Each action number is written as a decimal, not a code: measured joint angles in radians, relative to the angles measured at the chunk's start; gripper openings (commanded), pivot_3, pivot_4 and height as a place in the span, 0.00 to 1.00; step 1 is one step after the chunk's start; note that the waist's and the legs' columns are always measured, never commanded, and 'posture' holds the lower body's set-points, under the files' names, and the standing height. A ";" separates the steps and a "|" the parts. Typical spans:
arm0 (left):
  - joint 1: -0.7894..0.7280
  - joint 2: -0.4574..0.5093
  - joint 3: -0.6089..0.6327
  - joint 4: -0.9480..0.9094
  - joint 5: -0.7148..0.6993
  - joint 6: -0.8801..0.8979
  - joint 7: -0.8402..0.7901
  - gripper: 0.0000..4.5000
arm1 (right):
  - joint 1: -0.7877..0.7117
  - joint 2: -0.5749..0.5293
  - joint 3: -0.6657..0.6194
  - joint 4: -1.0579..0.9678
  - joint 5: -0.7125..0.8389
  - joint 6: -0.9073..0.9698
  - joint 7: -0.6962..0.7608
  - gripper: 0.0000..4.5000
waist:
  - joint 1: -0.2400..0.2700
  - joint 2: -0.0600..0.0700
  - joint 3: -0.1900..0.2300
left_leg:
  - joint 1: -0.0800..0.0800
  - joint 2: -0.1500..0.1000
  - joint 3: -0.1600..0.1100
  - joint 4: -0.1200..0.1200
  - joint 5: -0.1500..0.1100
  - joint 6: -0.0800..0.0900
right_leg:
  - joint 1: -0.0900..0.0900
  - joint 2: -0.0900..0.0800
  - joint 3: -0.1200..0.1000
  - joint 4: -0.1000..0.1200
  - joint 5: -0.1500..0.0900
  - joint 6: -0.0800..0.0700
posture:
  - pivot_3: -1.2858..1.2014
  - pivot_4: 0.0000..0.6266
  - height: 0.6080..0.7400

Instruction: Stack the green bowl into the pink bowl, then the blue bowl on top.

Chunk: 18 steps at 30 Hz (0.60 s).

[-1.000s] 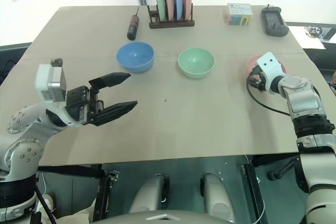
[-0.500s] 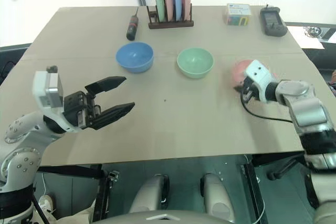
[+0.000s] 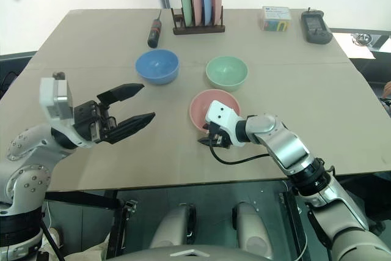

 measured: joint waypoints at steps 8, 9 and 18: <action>0.039 0.005 0.017 -0.005 -0.004 0.002 0.001 1.00 | -0.062 -0.151 -0.270 -0.230 0.266 0.101 0.130 0.99 | 0.001 0.000 0.001 | 0.001 0.000 0.000 -0.002 0.000 0.000 | 0.000 0.000 0.000 -0.001 -0.001 0.000 | 0.52 0.24 1.00; 0.044 0.005 0.021 -0.005 -0.004 0.002 0.004 1.00 | -0.083 -0.200 -0.293 -0.229 0.263 0.067 0.156 0.99 | 0.000 0.000 0.001 | 0.002 0.000 0.000 -0.001 0.000 0.000 | 0.000 0.000 0.000 -0.001 -0.001 0.001 | 0.52 0.24 1.00; 0.097 0.005 0.051 -0.022 -0.021 0.002 -0.002 1.00 | -0.330 -0.223 -0.034 0.664 -0.327 -0.877 0.123 0.99 | -0.018 0.000 0.001 | 0.001 0.001 0.004 -0.002 0.000 0.000 | -0.003 0.000 0.002 0.000 0.000 0.000 | 0.52 0.24 1.00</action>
